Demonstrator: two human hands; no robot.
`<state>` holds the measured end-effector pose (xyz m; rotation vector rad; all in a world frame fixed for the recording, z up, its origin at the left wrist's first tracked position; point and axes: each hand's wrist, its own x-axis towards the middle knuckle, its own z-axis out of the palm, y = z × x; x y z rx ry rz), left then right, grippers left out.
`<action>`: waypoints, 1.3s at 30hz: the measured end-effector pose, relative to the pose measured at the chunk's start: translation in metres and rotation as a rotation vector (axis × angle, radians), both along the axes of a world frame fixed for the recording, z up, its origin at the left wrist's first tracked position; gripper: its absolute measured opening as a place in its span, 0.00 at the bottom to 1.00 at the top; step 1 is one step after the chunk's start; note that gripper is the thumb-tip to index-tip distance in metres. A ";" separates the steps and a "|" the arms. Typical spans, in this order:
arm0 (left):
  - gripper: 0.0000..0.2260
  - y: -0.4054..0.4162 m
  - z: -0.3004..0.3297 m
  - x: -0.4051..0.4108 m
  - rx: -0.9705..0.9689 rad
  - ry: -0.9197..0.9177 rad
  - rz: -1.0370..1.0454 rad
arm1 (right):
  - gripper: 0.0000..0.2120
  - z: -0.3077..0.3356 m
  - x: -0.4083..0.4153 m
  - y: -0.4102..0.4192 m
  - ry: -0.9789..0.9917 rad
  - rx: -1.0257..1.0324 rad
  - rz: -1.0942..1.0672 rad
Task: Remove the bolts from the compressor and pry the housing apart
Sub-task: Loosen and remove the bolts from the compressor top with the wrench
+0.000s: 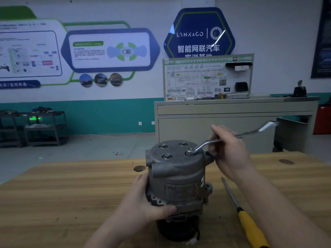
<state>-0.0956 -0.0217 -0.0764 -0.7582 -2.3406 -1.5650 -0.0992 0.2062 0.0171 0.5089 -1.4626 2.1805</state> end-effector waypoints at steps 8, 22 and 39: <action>0.44 0.002 0.003 0.004 -0.009 0.005 -0.007 | 0.18 0.024 0.008 0.015 -0.125 -0.279 0.013; 0.46 0.002 -0.001 -0.002 -0.013 0.000 -0.006 | 0.23 0.024 0.045 -0.020 0.486 0.702 -0.662; 0.43 0.003 0.003 -0.002 -0.145 0.078 0.103 | 0.20 -0.005 -0.008 0.003 0.017 0.012 -0.063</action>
